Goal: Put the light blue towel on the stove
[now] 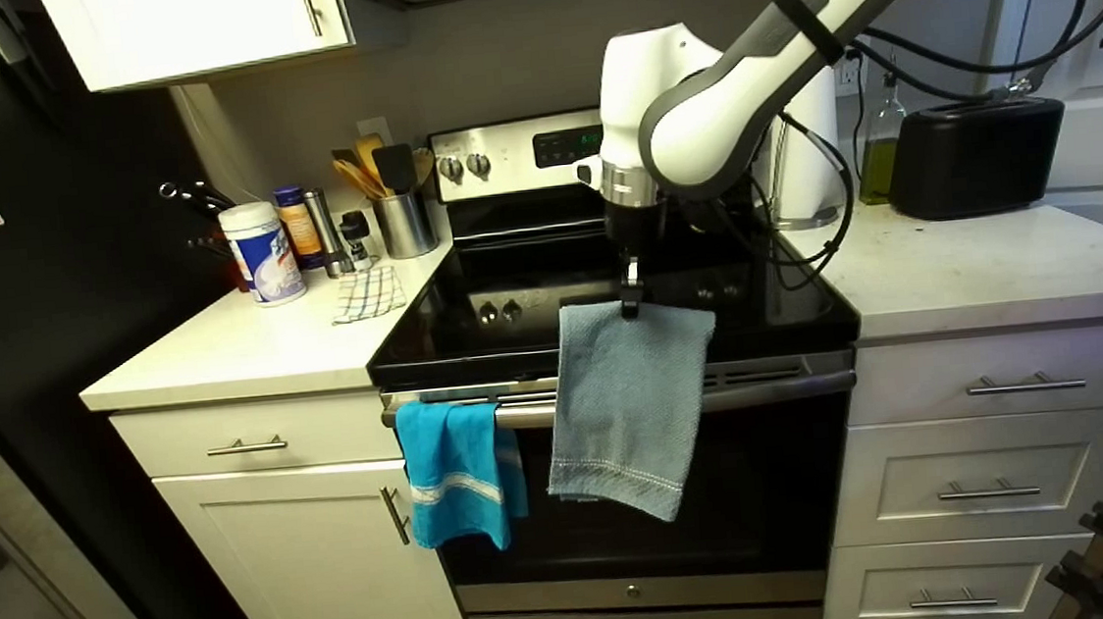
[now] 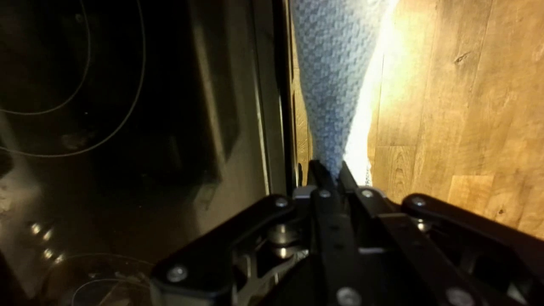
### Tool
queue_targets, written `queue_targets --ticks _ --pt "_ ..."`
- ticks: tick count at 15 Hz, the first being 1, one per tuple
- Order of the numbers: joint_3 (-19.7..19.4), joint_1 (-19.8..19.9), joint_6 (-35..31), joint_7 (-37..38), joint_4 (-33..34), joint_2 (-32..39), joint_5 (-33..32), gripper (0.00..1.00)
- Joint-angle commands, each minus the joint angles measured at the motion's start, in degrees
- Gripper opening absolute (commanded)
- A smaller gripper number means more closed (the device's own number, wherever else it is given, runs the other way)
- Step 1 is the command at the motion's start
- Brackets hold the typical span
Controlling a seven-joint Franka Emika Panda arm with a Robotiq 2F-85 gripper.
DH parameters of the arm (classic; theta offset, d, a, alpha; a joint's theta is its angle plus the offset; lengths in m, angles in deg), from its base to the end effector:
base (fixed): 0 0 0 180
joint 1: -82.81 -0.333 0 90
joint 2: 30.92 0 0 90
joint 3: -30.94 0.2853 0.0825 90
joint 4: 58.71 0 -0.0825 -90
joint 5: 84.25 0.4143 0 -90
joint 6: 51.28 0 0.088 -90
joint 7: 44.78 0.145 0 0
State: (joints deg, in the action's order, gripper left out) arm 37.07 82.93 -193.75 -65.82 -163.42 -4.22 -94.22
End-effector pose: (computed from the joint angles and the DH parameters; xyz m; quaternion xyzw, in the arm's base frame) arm 0.6786 0.0661 0.2150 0.9524 0.2861 0.0929 0.0487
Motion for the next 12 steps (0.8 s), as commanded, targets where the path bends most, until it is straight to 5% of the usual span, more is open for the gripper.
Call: queue_targets --ticks 1,12 --pt "0.9 2.5 0.9 -4.3 -2.2 -4.9 3.2 0.01" --pt "0.2 8.3 7.8 -11.1 10.5 1.0 9.8 0.01"
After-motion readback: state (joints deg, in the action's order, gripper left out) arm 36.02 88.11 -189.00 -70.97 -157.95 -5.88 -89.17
